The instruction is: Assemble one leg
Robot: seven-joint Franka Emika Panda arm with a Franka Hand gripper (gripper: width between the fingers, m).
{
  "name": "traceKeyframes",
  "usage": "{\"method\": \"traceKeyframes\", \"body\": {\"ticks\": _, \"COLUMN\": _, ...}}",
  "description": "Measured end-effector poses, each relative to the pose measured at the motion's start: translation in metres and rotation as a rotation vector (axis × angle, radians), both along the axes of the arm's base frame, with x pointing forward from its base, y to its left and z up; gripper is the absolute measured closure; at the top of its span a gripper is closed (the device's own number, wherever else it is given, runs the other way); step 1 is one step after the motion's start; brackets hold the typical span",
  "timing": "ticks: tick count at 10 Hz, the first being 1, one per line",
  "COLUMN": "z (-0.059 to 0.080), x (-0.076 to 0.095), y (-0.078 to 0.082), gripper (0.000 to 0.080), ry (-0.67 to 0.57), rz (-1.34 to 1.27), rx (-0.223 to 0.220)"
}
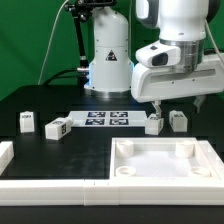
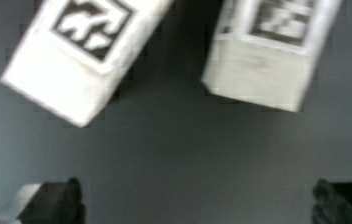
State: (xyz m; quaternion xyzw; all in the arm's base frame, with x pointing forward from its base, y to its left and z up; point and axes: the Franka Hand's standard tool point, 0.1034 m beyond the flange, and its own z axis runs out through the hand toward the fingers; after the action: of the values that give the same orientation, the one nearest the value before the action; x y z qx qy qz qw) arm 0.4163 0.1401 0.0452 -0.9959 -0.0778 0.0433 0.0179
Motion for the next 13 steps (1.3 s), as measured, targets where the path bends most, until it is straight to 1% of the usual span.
{"method": "traceKeyframes", "body": {"ticks": 2, "z": 0.0, "x": -0.001, "y": 0.002, "gripper": 0.015, "ry": 0.008, "rz": -0.108, "rx": 0.003}}
{"method": "traceKeyframes", "body": {"ticks": 4, "z": -0.001, "x": -0.002, "y": 0.001, "gripper": 0.015, "ry": 0.031, "rz": -0.088, "rx": -0.001}}
{"method": "traceKeyframes", "body": {"ticks": 5, "z": -0.003, "x": -0.006, "y": 0.002, "gripper": 0.015, "ry": 0.053, "rz": -0.087, "rx": -0.005}}
{"method": "traceKeyframes", "body": {"ticks": 6, "z": -0.004, "x": -0.012, "y": 0.002, "gripper": 0.015, "ry": 0.12, "rz": -0.082, "rx": -0.024}}
{"method": "traceKeyframes", "body": {"ticks": 7, "z": -0.003, "x": -0.014, "y": 0.002, "gripper": 0.015, "ry": 0.197, "rz": -0.074, "rx": -0.041}}
{"method": "traceKeyframes", "body": {"ticks": 8, "z": -0.003, "x": -0.013, "y": 0.003, "gripper": 0.015, "ry": 0.277, "rz": -0.07, "rx": -0.058}}
{"method": "traceKeyframes", "body": {"ticks": 9, "z": -0.005, "x": -0.013, "y": 0.005, "gripper": 0.015, "ry": 0.328, "rz": -0.066, "rx": -0.068}}
{"method": "traceKeyframes", "body": {"ticks": 10, "z": -0.005, "x": -0.019, "y": 0.005, "gripper": 0.015, "ry": 0.425, "rz": -0.059, "rx": -0.091}}
{"method": "traceKeyframes", "body": {"ticks": 12, "z": -0.007, "x": -0.019, "y": 0.006, "gripper": 0.015, "ry": 0.603, "rz": -0.048, "rx": -0.124}}
{"method": "traceKeyframes", "body": {"ticks": 13, "z": -0.01, "x": -0.019, "y": 0.007, "gripper": 0.015, "ry": 0.645, "rz": -0.045, "rx": -0.131}}
